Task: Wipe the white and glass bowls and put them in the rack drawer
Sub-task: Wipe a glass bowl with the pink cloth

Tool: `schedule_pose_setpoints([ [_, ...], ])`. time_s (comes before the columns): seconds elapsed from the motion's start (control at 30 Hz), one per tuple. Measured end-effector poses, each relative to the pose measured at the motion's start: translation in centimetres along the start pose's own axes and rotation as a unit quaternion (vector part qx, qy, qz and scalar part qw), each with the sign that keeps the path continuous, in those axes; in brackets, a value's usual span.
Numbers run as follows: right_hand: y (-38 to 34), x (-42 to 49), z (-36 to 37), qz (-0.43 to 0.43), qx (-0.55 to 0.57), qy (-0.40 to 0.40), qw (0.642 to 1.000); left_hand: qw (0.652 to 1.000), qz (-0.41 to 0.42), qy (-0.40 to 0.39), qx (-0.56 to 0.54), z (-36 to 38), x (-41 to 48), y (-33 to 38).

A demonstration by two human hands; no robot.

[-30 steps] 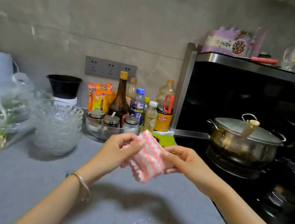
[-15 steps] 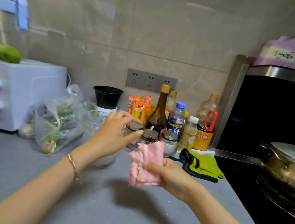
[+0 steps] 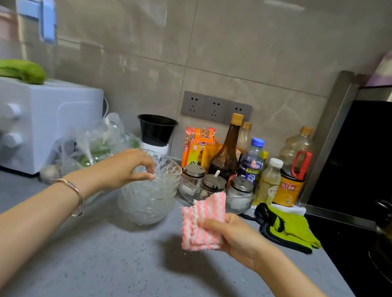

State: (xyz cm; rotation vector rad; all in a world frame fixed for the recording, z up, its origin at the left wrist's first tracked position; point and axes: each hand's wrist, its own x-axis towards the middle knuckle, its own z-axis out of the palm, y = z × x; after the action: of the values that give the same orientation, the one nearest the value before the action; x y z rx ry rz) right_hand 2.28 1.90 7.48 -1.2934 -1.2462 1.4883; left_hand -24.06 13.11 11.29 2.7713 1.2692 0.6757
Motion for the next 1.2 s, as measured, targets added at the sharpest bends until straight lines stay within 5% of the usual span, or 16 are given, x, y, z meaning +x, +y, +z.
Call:
schedule_pose_setpoints([
  [0.33, -0.2, -1.2, -2.1, -0.022, 0.044, 0.024, 0.998, 0.985, 0.07, 0.127, -0.091, -1.7, 0.7, 3.1],
  [0.63, -0.8, -6.9, -6.7, -0.122, 0.149, 0.139, 0.971, 0.954, 0.096, 0.08, -0.271, 3.2, 1.5, 13.8],
  [0.77, 0.0, -9.8, -8.7, -0.169, -0.052, 0.248, 0.952, 0.927, 0.102, 0.076, -0.352, 6.8, 1.9, 18.7],
  [0.9, 1.8, -11.5, -8.4, -0.241, -0.228, 0.276, 0.902, 0.901, 0.077, 0.079, -0.42, 10.2, 1.3, 23.8],
  [1.03, 3.9, -13.2, -9.0, -0.313, -0.491, 0.298, 0.756, 0.826, -0.031, 0.099, -0.554, 11.9, 0.4, 27.7],
  [1.2, 4.1, -14.4, -10.4, -0.328, -0.49, 0.341, 0.732, 0.75, -0.121, 0.125, -0.639, 12.6, -1.1, 30.3],
])
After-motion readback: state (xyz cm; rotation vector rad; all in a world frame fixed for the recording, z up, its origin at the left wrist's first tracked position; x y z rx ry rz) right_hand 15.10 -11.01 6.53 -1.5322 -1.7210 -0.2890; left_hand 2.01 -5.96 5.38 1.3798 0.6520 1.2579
